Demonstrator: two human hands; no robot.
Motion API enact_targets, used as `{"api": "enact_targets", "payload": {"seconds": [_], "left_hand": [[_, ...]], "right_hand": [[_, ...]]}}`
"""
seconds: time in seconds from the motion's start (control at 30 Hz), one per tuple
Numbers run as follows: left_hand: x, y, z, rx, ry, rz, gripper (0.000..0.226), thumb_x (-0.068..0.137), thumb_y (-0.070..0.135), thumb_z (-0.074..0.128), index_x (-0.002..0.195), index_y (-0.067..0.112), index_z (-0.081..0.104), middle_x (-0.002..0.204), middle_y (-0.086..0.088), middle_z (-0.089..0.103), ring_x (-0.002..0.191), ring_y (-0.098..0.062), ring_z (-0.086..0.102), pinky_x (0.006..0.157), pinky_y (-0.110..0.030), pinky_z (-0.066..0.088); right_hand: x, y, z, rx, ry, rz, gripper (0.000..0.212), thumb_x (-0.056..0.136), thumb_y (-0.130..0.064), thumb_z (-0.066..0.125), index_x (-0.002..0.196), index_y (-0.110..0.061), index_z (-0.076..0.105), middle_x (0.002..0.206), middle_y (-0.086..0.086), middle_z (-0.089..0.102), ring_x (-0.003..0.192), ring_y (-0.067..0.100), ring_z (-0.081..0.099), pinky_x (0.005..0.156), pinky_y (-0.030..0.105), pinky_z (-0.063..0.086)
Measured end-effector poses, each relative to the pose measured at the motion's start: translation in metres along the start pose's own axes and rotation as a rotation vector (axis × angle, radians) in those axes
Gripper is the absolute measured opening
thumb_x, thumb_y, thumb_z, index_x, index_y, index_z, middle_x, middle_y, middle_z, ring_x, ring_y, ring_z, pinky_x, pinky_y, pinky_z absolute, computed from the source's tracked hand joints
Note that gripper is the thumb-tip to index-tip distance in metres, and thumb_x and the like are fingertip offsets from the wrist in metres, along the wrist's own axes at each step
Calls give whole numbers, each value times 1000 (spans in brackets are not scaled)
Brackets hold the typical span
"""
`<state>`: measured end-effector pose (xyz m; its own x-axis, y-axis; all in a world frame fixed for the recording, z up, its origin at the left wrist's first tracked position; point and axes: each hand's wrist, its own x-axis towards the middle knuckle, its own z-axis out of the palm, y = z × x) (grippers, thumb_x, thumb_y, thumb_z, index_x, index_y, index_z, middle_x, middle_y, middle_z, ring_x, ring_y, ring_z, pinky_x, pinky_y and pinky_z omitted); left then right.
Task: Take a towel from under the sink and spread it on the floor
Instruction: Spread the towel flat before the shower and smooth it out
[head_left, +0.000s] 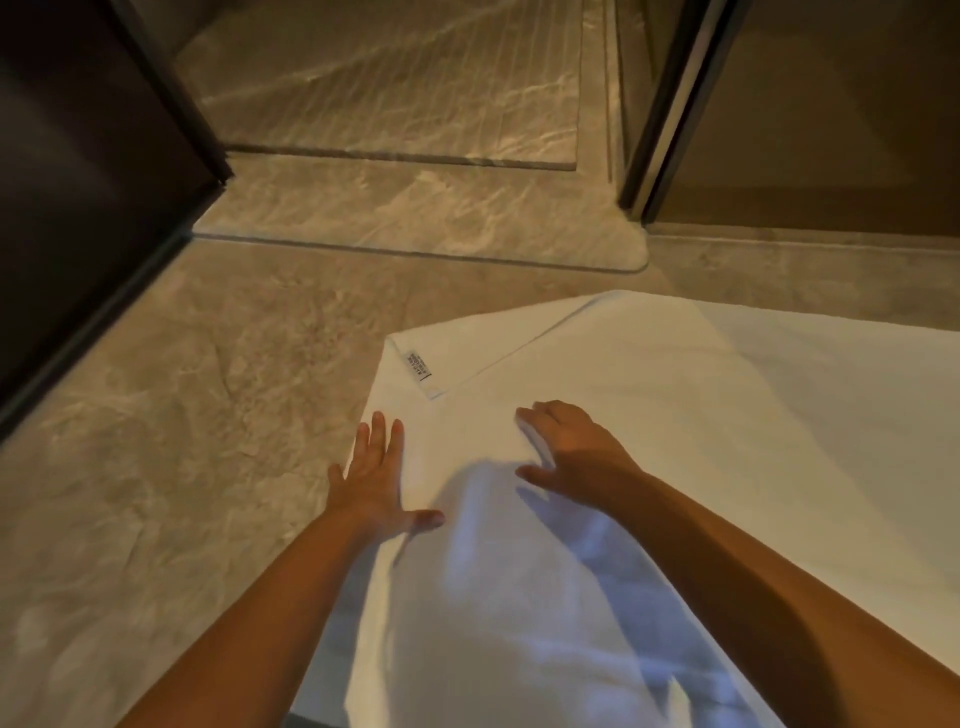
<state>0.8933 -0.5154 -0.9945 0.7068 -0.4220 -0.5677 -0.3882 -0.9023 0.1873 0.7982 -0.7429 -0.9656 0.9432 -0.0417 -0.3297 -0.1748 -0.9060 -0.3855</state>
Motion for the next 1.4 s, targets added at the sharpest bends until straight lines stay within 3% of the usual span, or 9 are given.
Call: {"api": "enact_targets", "payload": {"seconds": [0.23, 0.37, 0.57, 0.67, 0.8, 1.03, 1.13, 1.27, 1.4], "left_hand": [[7, -5, 9, 92, 60, 51, 131, 60, 70, 63, 138, 9, -23, 148, -16, -32, 137, -32, -27, 111, -57, 4], [10, -7, 7, 144, 8, 42, 132, 59, 74, 59, 136, 12, -28, 146, -16, -36, 134, -34, -31, 111, -59, 0], [11, -7, 6, 95, -62, 27, 132, 59, 73, 59, 133, 16, -34, 142, -13, -43, 130, -33, -38, 109, -60, -7], [10, -5, 2, 100, -91, 20, 132, 60, 73, 60, 133, 15, -34, 142, -14, -43, 131, -33, -38, 109, -60, -7], [11, -3, -2, 135, -109, 23, 132, 61, 75, 58, 133, 12, -33, 142, -18, -41, 131, -36, -35, 109, -60, -5], [10, -4, -1, 142, -53, 28, 133, 58, 77, 57, 134, 12, -32, 145, -16, -38, 133, -34, -33, 111, -58, -1], [9, -10, 3, 130, 12, 49, 130, 60, 78, 54, 137, 11, -26, 149, -14, -32, 137, -31, -27, 111, -58, 4], [-1, -35, -3, 196, -53, -32, 128, 62, 80, 50, 135, 11, -30, 147, -10, -36, 136, -26, -29, 111, -58, 0], [-18, -87, -20, 227, -78, -192, 129, 63, 78, 51, 133, 8, -32, 148, -12, -34, 139, -27, -24, 113, -58, 3]], "right_hand": [[64, -13, -7, 24, 115, 95, 60, 84, -35, 57, 136, -18, 32, 142, 8, 35, 129, 28, 29, 101, 39, 35], [87, -13, -11, 67, 95, 79, 66, 84, -35, 58, 140, -21, 26, 151, 7, 24, 136, 26, 22, 108, 42, 30], [120, -25, -46, 304, 318, -20, 75, 85, -25, 60, 144, -23, 13, 156, 3, 14, 140, 25, 20, 111, 38, 26], [106, -22, -46, 322, 268, -9, 78, 86, -26, 59, 144, -23, 7, 156, 0, 13, 141, 24, 17, 115, 36, 19], [63, 1, -34, 166, 120, 60, 76, 89, -35, 54, 144, -26, 3, 157, -1, 6, 143, 21, 11, 117, 40, 15], [-75, 84, -4, -15, 56, 423, 84, 79, -56, 56, 144, -31, 7, 157, 0, 6, 143, 23, 10, 112, 47, 24], [-119, 106, 6, 27, 5, 545, 88, 76, -60, 57, 143, -33, 7, 157, -2, -2, 143, 26, -1, 112, 54, 20], [-112, 85, 21, 14, -3, 537, 84, 79, -59, 53, 143, -36, 5, 156, -4, -8, 142, 30, -10, 109, 62, 20], [-77, 40, 34, -78, -41, 413, 80, 80, -65, 44, 142, -39, 1, 156, -4, -14, 141, 37, -12, 102, 65, 26]]}}
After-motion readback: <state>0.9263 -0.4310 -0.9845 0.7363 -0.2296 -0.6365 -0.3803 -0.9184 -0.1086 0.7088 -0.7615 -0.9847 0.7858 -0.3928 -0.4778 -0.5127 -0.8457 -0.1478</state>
